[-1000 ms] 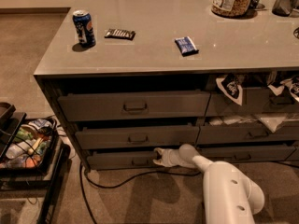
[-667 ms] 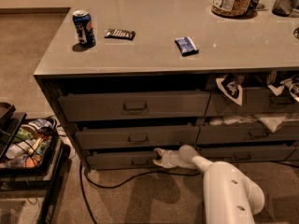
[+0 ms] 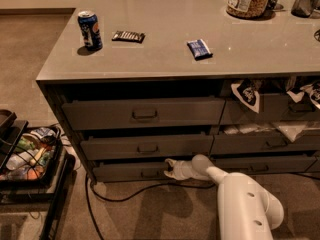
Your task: Open bottom drawer
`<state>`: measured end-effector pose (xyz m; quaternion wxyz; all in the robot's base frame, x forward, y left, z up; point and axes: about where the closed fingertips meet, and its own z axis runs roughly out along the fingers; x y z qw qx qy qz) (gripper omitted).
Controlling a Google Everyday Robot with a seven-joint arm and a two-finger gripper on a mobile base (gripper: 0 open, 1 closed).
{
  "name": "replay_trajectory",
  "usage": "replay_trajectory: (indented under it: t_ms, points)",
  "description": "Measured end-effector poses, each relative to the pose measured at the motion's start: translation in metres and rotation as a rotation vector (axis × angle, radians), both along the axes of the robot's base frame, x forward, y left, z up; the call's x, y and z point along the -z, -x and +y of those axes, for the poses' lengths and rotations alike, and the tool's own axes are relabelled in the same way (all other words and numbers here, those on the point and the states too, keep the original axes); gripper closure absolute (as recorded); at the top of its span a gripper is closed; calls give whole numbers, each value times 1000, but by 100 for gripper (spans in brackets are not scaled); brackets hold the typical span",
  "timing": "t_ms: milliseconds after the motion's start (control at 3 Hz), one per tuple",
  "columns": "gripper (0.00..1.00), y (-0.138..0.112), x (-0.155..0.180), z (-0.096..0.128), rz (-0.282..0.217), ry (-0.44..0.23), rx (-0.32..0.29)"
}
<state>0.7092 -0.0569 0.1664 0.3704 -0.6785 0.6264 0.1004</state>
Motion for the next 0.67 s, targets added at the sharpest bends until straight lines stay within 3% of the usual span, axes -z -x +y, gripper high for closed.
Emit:
replay_trajectory:
  t_ms: [333, 667]
  points:
    - [100, 3, -2, 0, 14, -3, -9]
    - [100, 17, -2, 0, 71, -11, -29]
